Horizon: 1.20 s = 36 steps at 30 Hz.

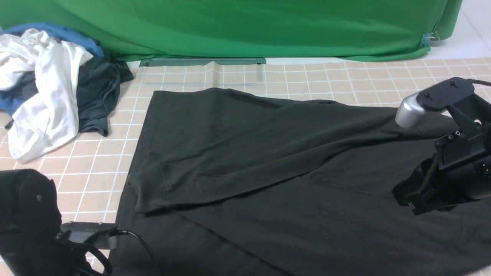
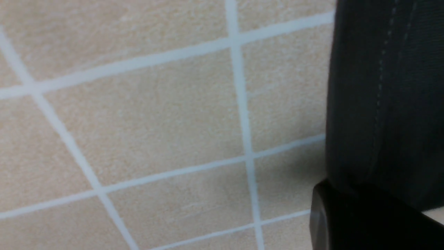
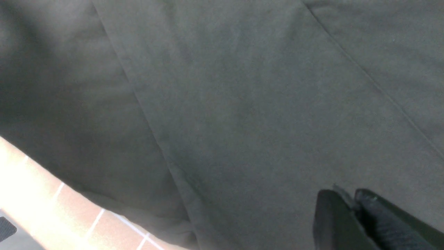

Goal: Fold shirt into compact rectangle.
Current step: 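Grasp the near edge of the shirt at its hem and shoulder corners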

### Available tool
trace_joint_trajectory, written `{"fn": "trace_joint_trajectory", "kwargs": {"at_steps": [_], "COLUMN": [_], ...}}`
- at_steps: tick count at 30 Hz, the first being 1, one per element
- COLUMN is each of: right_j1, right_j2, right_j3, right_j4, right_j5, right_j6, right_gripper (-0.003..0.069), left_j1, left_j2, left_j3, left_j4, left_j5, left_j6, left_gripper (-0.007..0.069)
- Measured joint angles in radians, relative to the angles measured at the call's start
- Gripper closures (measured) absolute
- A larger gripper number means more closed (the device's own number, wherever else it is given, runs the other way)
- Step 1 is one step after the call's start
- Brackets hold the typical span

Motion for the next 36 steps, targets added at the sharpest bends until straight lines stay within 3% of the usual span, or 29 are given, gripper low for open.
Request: {"fn": "trace_joint_trajectory", "kwargs": {"at_steps": [5, 12, 16, 21, 24, 27, 29, 32, 36], "right_j1": [0.000, 0.000, 0.000, 0.000, 0.000, 0.000, 0.000, 0.000, 0.000], "right_j2": [0.000, 0.000, 0.000, 0.000, 0.016, 0.041, 0.053, 0.055, 0.056], "right_j3": [0.000, 0.000, 0.000, 0.024, 0.088, 0.125, 0.132, 0.134, 0.127], "right_j4": [-0.019, -0.129, -0.168, -0.172, -0.174, -0.175, -0.169, -0.157, -0.150], "right_j5": [0.010, 0.101, 0.184, 0.219, 0.196, 0.160, 0.131, 0.100, 0.067], "right_j6": [0.000, 0.096, 0.136, 0.139, 0.140, 0.139, 0.139, 0.139, 0.139], "right_gripper": [0.0533, 0.0520, 0.0515, 0.0468, 0.0366, 0.0294, 0.0276, 0.0276, 0.0276], "left_j1": [0.000, 0.000, 0.000, 0.000, 0.000, 0.000, 0.000, 0.000, 0.000], "left_j2": [-0.051, -0.265, -0.338, -0.354, -0.354, -0.343, -0.315, -0.281, -0.203], "left_j3": [0.000, -0.032, -0.046, -0.046, -0.046, -0.046, -0.042, -0.026, 0.009], "left_j4": [0.015, 0.170, 0.252, 0.257, 0.245, 0.130, 0.041, 0.021, 0.114], "left_j5": [0.026, 0.099, 0.147, 0.178, 0.133, 0.068, 0.032, 0.008, 0.013], "left_j6": [-0.025, -0.204, -0.248, -0.264, -0.270, -0.215, -0.111, -0.062, -0.052], "left_gripper": [0.0608, 0.0608, 0.0608, 0.0608, 0.0608, 0.0604, 0.0597, 0.0550, 0.0383]}}
